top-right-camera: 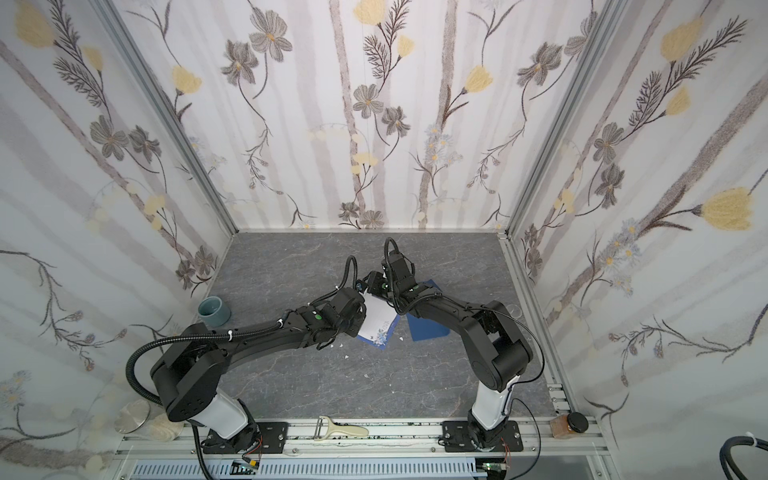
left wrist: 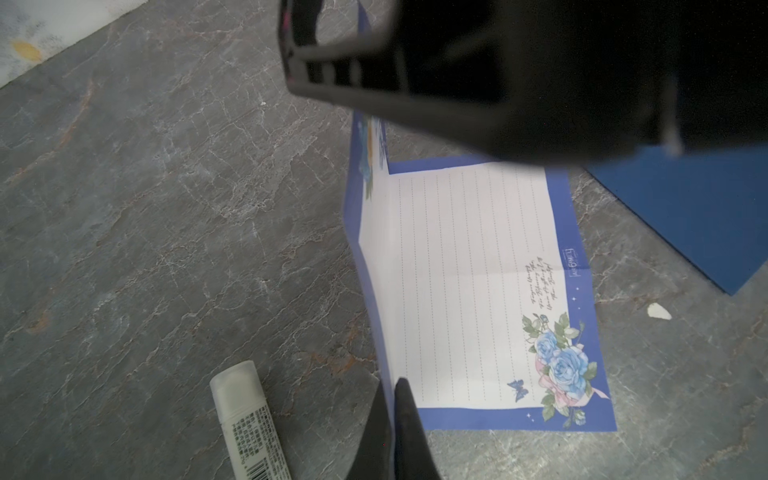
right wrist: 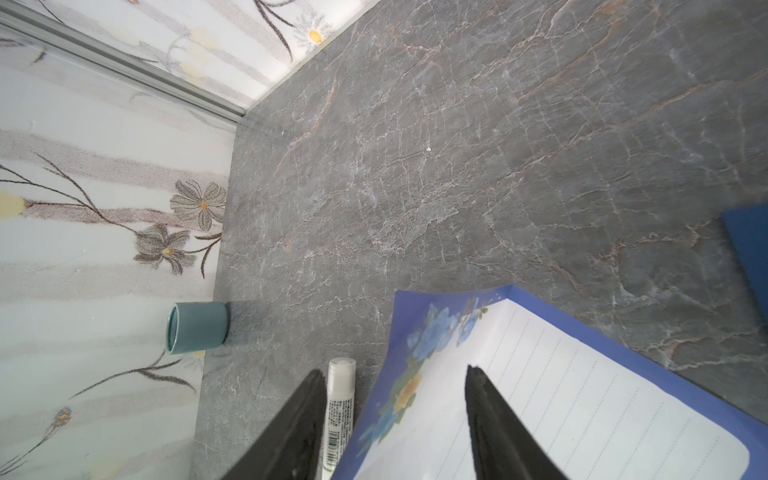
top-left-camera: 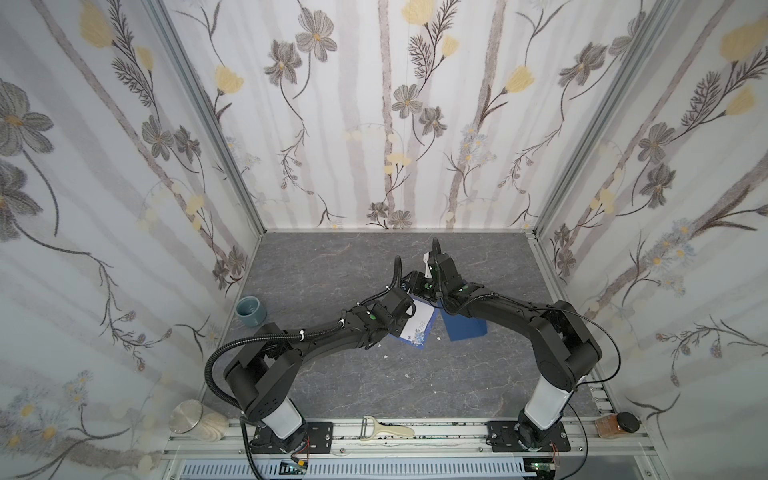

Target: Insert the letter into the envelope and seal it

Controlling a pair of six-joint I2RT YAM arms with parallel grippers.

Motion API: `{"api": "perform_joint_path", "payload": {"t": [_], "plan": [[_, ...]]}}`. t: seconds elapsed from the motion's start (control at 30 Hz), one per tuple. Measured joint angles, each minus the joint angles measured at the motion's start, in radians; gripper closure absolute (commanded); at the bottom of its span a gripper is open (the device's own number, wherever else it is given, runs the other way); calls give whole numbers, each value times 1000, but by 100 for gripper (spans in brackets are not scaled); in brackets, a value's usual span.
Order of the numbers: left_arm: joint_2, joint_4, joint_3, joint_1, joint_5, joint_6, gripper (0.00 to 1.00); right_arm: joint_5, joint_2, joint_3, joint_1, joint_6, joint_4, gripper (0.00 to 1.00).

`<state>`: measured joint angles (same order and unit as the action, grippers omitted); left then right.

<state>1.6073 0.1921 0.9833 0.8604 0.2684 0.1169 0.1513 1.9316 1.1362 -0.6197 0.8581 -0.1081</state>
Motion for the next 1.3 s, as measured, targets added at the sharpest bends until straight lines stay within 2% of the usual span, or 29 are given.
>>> {"api": "perform_joint_path", "payload": {"t": [0.27, 0.4, 0.47, 0.53, 0.63, 0.83, 1.07, 1.3], "plan": [[6, -3, 0, 3, -4, 2, 100, 4, 0, -24, 0, 5, -17, 83], [6, -6, -2, 3, -5, -2, 100, 7, 0, -37, 0, 9, -31, 88], [6, -10, -2, 3, -9, -2, 100, 8, -1, -42, 0, 10, -32, 86], [6, -11, -2, 5, -10, -5, 100, 8, -5, -48, 0, 13, -34, 75], [6, -15, -5, 5, -11, -6, 100, 7, -16, -60, 0, 16, -40, 68], [5, -27, -13, 6, -15, -9, 100, 16, -29, -68, -1, 16, -53, 60], [-8, -41, -24, 4, -3, 5, 100, 37, -19, -32, -6, 12, -52, 56], [-13, -40, -34, 3, 12, 20, 100, 62, 14, -10, -9, 12, -48, 57]]}}
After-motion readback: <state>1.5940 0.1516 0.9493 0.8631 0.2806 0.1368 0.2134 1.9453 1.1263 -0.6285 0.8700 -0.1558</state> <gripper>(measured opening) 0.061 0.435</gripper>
